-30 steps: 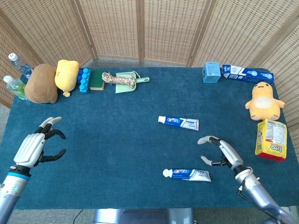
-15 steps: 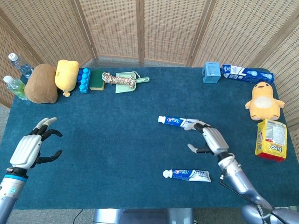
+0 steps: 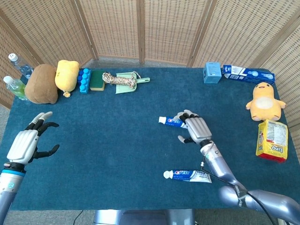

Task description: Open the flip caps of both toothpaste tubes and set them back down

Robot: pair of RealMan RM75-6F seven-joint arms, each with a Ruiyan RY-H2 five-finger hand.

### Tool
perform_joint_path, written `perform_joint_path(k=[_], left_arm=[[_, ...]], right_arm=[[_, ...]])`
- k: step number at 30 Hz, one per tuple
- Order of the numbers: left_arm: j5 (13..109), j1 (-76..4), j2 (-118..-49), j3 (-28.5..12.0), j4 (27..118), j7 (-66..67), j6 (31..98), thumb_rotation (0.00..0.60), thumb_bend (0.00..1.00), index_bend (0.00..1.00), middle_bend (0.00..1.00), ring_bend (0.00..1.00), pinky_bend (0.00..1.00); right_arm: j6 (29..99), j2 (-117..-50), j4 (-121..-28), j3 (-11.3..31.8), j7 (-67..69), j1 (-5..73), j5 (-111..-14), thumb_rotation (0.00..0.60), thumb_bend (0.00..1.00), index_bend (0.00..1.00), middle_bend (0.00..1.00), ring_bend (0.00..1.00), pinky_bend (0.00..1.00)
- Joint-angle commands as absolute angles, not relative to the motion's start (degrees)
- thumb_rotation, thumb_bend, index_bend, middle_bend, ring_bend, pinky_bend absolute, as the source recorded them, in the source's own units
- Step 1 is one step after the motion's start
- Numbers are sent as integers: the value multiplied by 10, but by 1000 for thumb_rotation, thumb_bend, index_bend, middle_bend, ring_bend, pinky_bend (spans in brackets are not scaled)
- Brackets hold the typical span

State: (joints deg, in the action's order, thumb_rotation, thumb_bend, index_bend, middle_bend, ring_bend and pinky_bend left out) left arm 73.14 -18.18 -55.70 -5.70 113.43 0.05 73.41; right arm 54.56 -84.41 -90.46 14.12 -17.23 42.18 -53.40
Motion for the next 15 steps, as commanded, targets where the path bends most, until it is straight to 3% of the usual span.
perform_joint_path(k=[1,15], left_arm=[[730,-182,-557,-59,1132,-2,732,600,244,263,91,25,170],[731,-176,-553,-61,1123,-17,724,600,244,252,79,12,162]], right_arm=[[531,-876,-870,151,-217,455,-483,600,285,266,205,85,200],[515,-936,-775,160,-290,521,-370,600,283,264,208,86,204]])
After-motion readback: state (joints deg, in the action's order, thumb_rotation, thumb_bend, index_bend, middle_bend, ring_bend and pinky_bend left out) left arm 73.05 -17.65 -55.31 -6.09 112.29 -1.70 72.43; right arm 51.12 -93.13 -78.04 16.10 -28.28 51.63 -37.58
